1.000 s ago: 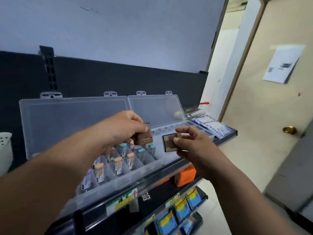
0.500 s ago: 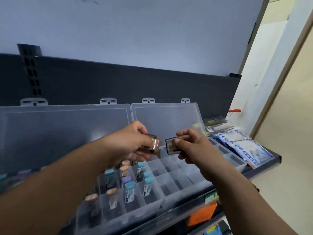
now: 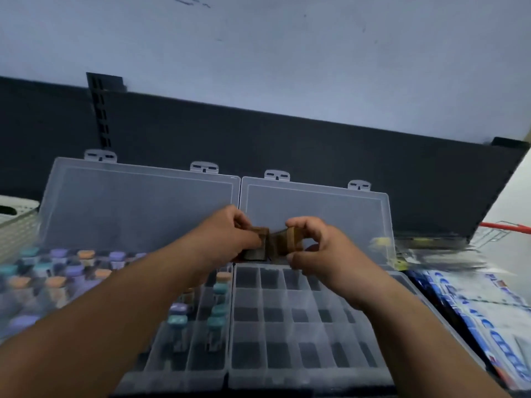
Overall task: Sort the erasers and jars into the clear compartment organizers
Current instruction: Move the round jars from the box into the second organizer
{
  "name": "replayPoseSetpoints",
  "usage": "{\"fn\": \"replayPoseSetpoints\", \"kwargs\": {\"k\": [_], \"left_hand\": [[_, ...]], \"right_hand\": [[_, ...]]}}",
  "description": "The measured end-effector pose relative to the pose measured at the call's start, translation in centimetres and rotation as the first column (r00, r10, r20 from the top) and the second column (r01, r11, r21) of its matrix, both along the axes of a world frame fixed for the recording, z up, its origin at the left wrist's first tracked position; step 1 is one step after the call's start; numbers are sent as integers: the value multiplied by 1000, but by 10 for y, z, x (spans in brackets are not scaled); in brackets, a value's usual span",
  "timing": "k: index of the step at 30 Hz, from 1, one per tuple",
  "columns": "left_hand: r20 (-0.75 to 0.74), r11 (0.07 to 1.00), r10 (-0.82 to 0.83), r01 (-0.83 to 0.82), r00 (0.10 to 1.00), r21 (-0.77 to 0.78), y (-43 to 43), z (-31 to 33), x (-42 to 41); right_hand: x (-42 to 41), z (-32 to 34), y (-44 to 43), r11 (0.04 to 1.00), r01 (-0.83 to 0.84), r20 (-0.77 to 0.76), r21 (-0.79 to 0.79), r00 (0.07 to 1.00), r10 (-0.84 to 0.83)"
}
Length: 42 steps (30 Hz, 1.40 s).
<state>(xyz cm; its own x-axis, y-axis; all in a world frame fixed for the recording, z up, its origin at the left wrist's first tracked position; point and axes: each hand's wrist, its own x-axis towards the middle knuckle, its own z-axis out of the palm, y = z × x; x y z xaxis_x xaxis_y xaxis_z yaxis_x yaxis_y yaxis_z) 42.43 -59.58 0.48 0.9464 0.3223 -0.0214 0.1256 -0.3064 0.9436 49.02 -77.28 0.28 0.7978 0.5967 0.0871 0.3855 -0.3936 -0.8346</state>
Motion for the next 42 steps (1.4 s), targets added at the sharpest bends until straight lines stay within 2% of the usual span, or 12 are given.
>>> {"fn": "replayPoseSetpoints", "kwargs": {"k": [2, 5, 7, 10, 13, 16, 22, 32, 36, 42], "left_hand": [[18, 995, 25, -26, 1000, 92, -4, 0, -1], [-15, 978, -23, 25, 1000, 205, -6, 0, -3], [-20, 930, -55, 58, 998, 364, -6, 1, -4], [-59, 752, -51, 77, 997, 655, -7, 2, -5], [-118, 586, -5, 98, 993, 804, -5, -1, 0], [-130, 455, 10, 112, 991, 883, -4, -4, 8], [-183, 263, 14, 173, 983, 949, -3, -18, 22], [-281, 273, 62, 255, 958, 928, 5, -41, 27], [-252, 301, 61, 223, 966, 927, 3, -37, 21], [-114, 361, 61, 85, 992, 929, 17, -25, -6]], "right_hand": [[6, 3, 0, 1000, -16, 32, 4, 999, 16], [11, 2, 2, 997, -79, 59, 10, 995, 78], [16, -1, 3, 994, -110, 103, -26, 988, 112], [22, -4, 3, 985, -123, 181, -122, 973, 143], [27, -9, 4, 973, -93, 236, -211, 961, 143], [32, -14, 6, 954, -74, 239, -291, 960, 148], [33, -23, 17, 930, -69, 182, -360, 973, 142], [32, -35, 26, 861, -112, 133, -496, 970, 202], [32, -31, 24, 860, -125, 130, -494, 968, 216], [28, -16, 39, 879, -54, 355, -474, 901, 247]]}}
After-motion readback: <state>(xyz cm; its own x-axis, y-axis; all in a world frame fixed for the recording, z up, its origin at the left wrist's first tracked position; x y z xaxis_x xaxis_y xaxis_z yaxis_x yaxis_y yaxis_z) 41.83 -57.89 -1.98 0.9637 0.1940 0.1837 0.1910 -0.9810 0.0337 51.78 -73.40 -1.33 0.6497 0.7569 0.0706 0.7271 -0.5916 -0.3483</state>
